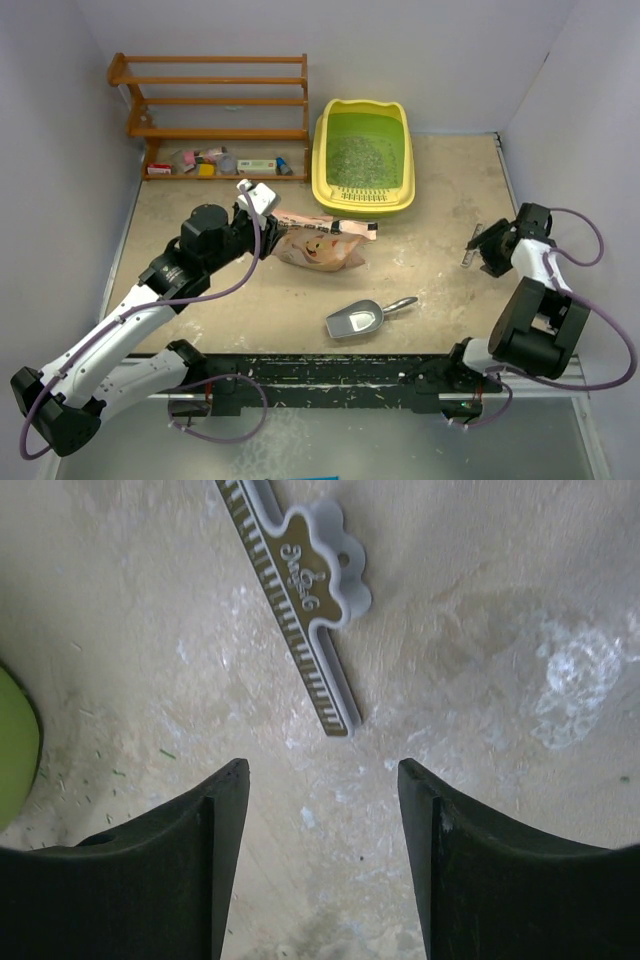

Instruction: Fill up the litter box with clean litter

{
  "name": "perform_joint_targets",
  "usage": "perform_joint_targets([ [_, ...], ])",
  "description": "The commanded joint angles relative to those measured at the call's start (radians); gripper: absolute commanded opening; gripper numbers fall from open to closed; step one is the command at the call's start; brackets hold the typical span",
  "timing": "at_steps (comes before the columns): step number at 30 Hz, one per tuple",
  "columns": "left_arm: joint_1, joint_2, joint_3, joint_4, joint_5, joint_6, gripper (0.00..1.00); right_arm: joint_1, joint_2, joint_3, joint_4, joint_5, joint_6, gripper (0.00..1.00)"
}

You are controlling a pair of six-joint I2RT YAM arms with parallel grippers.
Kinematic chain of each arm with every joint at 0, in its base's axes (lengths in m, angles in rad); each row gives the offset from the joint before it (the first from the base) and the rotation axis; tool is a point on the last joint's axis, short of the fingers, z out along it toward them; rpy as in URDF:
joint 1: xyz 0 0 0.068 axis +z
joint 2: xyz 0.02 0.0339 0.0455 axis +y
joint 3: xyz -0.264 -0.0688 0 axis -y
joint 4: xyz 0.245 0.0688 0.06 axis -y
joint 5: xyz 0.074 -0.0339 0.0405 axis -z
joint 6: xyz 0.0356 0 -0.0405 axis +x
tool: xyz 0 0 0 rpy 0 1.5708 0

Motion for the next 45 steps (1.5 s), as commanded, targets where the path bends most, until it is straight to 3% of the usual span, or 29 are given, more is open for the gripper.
perform_joint_targets([
  [1, 0.003, -0.009, 0.034, 0.016, 0.022, -0.020, 0.39, -0.020, 0.065, 0.069, 0.073, 0.033, -0.005, 0.61],
  [12, 0.004, 0.019, 0.044, -0.002, 0.026, -0.009, 0.39, -0.024, 0.248, 0.114, 0.198, 0.052, -0.012, 0.57],
  [22, 0.004, 0.053, 0.047, -0.008, 0.033, -0.011, 0.39, -0.024, 0.208, 0.125, 0.221, 0.108, -0.044, 0.54],
  [28, 0.004, 0.067, 0.048, -0.010, 0.037, -0.011, 0.39, -0.024, 0.257, 0.125, 0.258, 0.010, -0.055, 0.28],
  [33, 0.004, 0.076, 0.050, -0.012, 0.032, -0.010, 0.39, -0.024, 0.276, 0.119, 0.265, -0.020, -0.066, 0.17],
  [35, 0.003, 0.076, 0.051, -0.012, 0.033, -0.011, 0.39, -0.025, 0.275, 0.116, 0.267, -0.021, -0.065, 0.17],
  [36, 0.004, 0.076, 0.050, -0.012, 0.035, -0.011, 0.39, -0.024, 0.278, 0.116, 0.268, -0.022, -0.065, 0.22],
  [38, 0.003, 0.075, 0.050, -0.012, 0.034, -0.011, 0.39, -0.024, 0.282, 0.120, 0.264, -0.022, -0.070, 0.40],
  [40, 0.003, 0.073, 0.049, -0.012, 0.034, -0.012, 0.39, -0.025, 0.278, 0.106, 0.293, -0.030, -0.075, 0.47],
  [43, 0.004, 0.075, 0.049, -0.013, 0.035, -0.012, 0.39, -0.024, 0.296, 0.100, 0.307, -0.057, -0.077, 0.44],
  [45, 0.004, 0.076, 0.050, -0.011, 0.035, -0.011, 0.39, -0.024, 0.307, 0.099, 0.319, -0.068, -0.083, 0.35],
])
